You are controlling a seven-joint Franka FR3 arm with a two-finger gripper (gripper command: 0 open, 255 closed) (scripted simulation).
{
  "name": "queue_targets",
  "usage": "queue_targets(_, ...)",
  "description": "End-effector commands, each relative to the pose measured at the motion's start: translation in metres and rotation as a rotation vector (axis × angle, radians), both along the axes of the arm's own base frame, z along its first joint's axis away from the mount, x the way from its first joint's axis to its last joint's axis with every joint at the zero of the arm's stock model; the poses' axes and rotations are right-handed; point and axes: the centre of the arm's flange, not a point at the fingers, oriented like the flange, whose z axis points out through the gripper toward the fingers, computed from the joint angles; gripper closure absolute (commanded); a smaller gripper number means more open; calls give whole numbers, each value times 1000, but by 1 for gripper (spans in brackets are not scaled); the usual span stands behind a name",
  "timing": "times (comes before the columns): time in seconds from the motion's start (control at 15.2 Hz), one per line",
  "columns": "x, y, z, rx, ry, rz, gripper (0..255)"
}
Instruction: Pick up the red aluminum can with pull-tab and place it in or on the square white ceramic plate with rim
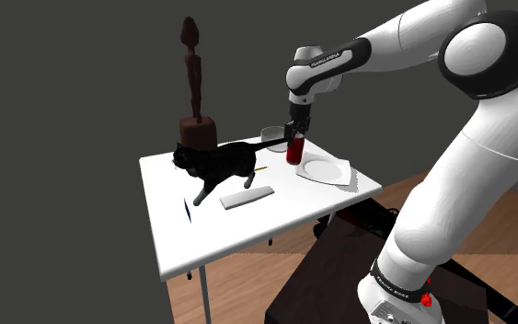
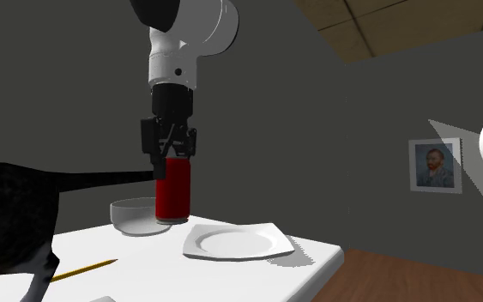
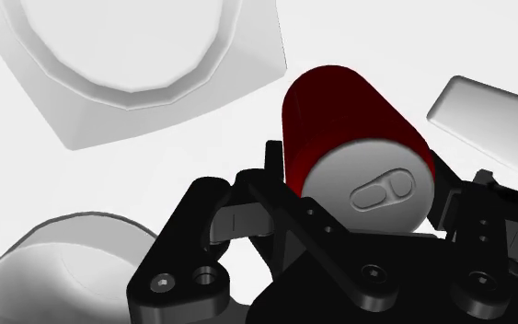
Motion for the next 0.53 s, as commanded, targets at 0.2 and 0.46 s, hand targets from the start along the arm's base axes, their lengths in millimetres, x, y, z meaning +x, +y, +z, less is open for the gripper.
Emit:
queue_targets(0.2,-27,-55,11,0,0,1,255)
queue_targets(0.46,-49,-103,19,0,0,1,255)
